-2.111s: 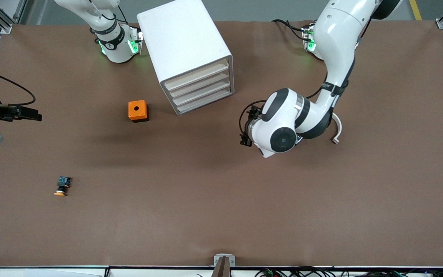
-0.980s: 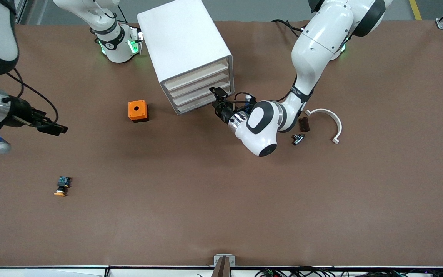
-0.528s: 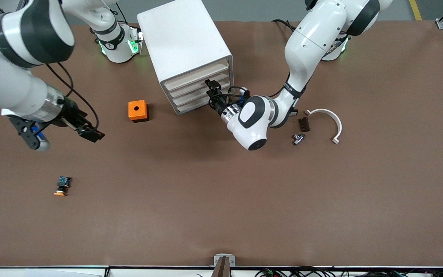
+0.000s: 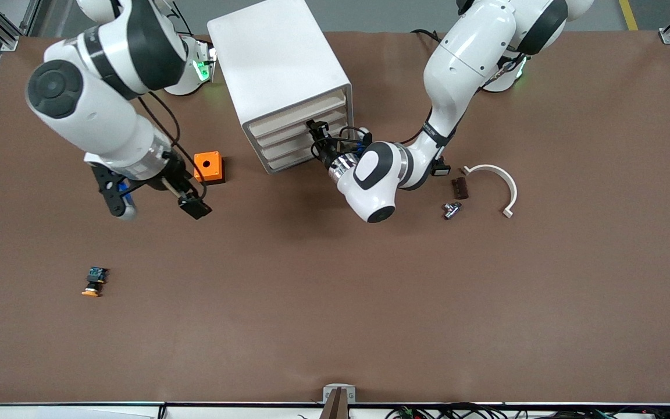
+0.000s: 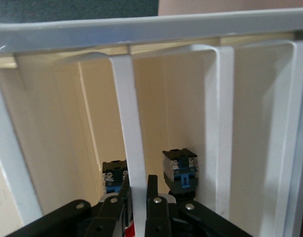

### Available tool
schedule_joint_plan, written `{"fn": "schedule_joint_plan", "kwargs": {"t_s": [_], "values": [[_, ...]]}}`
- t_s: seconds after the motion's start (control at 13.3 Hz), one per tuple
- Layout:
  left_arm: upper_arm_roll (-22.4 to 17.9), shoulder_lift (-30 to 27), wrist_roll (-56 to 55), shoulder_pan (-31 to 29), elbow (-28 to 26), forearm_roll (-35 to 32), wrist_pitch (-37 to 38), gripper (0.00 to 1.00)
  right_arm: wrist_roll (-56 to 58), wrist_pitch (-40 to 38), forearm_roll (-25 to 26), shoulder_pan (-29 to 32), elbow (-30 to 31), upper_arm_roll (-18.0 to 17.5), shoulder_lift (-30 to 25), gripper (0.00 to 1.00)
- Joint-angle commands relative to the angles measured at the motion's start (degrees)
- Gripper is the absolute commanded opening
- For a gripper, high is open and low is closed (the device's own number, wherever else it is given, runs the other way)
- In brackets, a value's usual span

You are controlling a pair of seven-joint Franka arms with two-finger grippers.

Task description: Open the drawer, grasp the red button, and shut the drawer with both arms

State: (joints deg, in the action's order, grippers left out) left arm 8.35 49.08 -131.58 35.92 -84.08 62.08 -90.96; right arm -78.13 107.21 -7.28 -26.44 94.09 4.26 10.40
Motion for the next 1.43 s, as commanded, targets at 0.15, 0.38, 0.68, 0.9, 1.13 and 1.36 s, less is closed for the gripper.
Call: {"fn": "schedule_joint_plan", "kwargs": {"t_s": [0.15,0.38,0.68,0.9,1.13,1.36], "values": [[-0.8,0.8,0.9,-2.8,1.1,0.3,0.3,0.01,-8.3,3.1,0.4,-6.6,0.0,0.7,2.3,1.0],[-1.4,0.4,0.9,-7.6,3.6,-4.7,0.3,0.01,-12.7,3.8,2.1,-10.1,-1.1,0.7,5.1,1.0],[-1.5,0.3,1.5,-13.1,8.2,-13.1,0.3,0.02,-15.3,3.8,2.9,-14.2,-1.1,0.7,7.2,1.0],[-2.1,0.1,5.7,-15.1,10.3,-17.9,0.3,0.16,-15.7,3.9,2.9,-17.4,-1.0,0.7,7.7,1.0],[-2.3,-0.6,13.4,-19.8,10.3,-18.0,0.3,0.66,-15.8,4.5,4.6,-20.6,-1.1,0.7,9.3,1.0],[-4.0,-0.7,16.4,-20.1,10.6,-18.0,0.3,0.99,-16.4,8.1,4.7,-22.6,-1.1,0.7,11.7,1.0]]}}
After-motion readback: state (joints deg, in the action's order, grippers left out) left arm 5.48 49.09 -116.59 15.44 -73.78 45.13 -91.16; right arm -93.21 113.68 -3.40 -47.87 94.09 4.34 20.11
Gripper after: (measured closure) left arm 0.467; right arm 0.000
